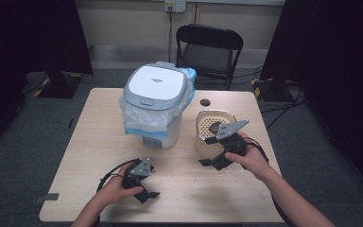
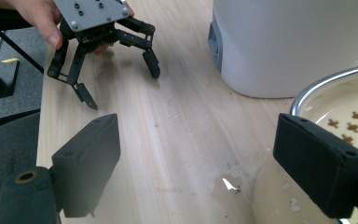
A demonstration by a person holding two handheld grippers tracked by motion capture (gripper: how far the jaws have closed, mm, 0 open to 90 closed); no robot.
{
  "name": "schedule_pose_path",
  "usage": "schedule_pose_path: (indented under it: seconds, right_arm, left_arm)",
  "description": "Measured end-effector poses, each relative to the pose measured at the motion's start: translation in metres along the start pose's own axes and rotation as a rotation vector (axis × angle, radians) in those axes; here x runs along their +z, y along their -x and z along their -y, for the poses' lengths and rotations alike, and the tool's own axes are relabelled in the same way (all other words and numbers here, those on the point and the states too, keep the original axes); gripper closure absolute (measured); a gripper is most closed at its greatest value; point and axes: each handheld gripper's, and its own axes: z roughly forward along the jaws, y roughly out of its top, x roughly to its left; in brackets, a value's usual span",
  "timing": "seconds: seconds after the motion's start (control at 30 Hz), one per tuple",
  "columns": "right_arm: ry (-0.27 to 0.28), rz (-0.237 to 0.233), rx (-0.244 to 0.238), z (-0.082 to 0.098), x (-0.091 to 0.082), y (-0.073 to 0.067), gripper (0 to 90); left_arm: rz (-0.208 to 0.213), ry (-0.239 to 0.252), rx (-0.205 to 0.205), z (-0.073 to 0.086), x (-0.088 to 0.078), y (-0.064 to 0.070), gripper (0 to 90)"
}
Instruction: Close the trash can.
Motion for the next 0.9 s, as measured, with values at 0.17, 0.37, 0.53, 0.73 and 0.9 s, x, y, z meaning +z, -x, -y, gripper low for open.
schedule_pose_path:
  seconds: [0.17, 0.37, 0.53, 0.73, 0.9]
  right_arm:
    - [-0.002, -0.002, 0.006, 0.005, 0.002, -0.001, 14.2]
    - [-0.009, 0.001, 0.000, 0.011, 0.004, -0.003, 14.3]
    - [-0.024, 0.008, -0.007, 0.018, 0.005, -0.006, 14.3]
    - [-0.035, 0.003, -0.009, 0.027, 0.006, -0.008, 14.3]
    - [-0.041, 0.002, 0.003, 0.035, 0.007, -0.009, 14.3]
  left_arm:
    - [0.000, 0.001, -0.001, 0.000, 0.000, 0.000, 0.0]
    - [0.000, 0.001, -0.001, 0.000, 0.000, 0.000, 0.0]
    - [0.000, 0.000, 0.000, 0.000, 0.000, 0.000, 0.0]
    - [0.000, 0.000, -0.001, 0.000, 0.000, 0.000, 0.0]
    - [0.000, 0.000, -0.002, 0.000, 0.000, 0.000, 0.0]
